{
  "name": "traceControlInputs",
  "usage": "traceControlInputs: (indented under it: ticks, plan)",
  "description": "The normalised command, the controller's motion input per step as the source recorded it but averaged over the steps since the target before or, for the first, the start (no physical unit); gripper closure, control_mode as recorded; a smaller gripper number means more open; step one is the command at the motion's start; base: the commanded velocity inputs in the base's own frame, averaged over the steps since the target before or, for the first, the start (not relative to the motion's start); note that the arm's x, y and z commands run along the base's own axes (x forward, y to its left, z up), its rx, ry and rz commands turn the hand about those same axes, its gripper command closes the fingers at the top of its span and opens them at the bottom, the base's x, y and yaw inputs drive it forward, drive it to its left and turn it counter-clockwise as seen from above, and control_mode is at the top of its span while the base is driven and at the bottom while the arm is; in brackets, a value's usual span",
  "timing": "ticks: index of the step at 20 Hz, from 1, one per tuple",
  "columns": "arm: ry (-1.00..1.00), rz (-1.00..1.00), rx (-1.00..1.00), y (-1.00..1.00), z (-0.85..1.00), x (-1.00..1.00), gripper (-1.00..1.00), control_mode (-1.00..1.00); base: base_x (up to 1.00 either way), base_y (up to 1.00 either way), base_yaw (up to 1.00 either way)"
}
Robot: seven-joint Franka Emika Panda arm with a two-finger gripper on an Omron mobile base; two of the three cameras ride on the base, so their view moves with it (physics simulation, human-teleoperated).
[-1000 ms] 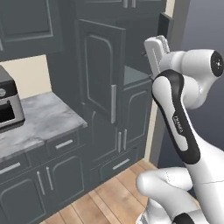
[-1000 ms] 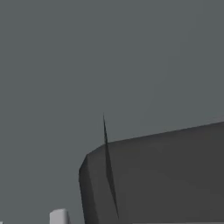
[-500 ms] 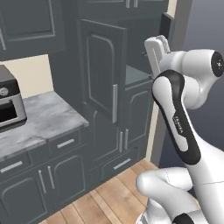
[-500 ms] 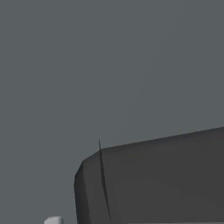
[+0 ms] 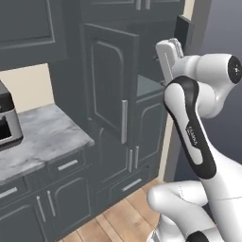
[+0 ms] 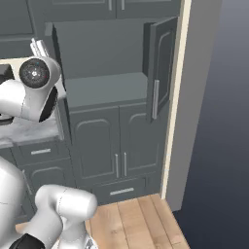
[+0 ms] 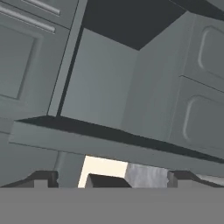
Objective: Close all open cabinet doors.
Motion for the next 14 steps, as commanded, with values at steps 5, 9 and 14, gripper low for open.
traceControlInputs:
  ticks: [5, 9, 14]
  plan:
    - [0.0, 0.0, 0.0, 0.0, 0.0, 0.0, -1.0, 1.0, 0.6, -0.14, 0.0]
    - [0.0, 0.0, 0.0, 0.0, 0.0, 0.0, -1.0, 1.0, 0.35, -0.25, 0.06]
    - [0.0, 0.0, 0.0, 0.0, 0.0, 0.0, -1.0, 1.0, 0.33, -0.35, 0.11]
